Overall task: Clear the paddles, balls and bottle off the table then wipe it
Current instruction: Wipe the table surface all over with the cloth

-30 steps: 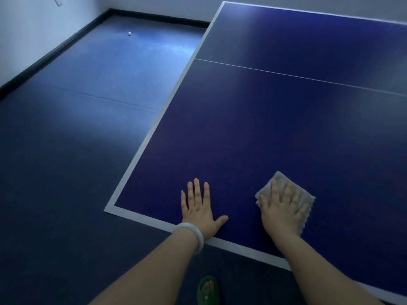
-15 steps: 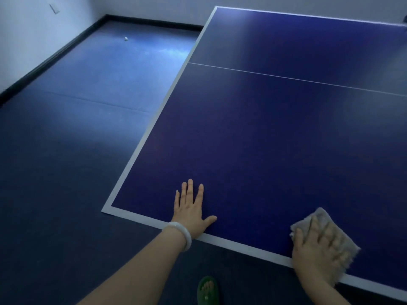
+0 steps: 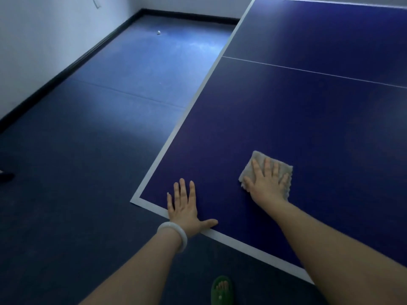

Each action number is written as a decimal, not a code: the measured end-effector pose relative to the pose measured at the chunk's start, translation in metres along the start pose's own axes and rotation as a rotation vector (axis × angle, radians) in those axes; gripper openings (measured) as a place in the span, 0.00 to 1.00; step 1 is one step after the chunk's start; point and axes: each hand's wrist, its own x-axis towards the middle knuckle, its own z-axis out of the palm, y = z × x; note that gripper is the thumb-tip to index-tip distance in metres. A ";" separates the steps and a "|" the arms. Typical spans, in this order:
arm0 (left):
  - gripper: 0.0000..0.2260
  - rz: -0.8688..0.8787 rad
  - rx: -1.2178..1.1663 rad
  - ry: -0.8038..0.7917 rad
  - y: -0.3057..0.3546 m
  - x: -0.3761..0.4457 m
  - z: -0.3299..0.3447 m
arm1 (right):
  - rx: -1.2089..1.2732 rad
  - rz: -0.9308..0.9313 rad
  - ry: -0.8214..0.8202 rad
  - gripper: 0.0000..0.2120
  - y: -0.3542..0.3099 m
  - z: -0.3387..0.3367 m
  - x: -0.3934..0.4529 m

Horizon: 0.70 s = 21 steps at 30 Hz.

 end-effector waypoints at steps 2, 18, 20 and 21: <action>0.61 0.003 -0.003 -0.003 0.000 0.001 0.001 | 0.046 0.082 -0.023 0.31 -0.027 -0.008 0.019; 0.62 -0.023 0.039 -0.053 0.005 -0.001 -0.007 | -0.015 0.283 0.216 0.31 0.094 0.050 -0.112; 0.61 -0.043 0.056 -0.060 0.008 -0.002 -0.010 | 0.018 0.255 0.208 0.31 0.068 0.054 -0.110; 0.60 -0.059 0.052 -0.054 0.011 -0.002 -0.012 | -0.005 0.147 0.203 0.32 0.057 0.059 -0.112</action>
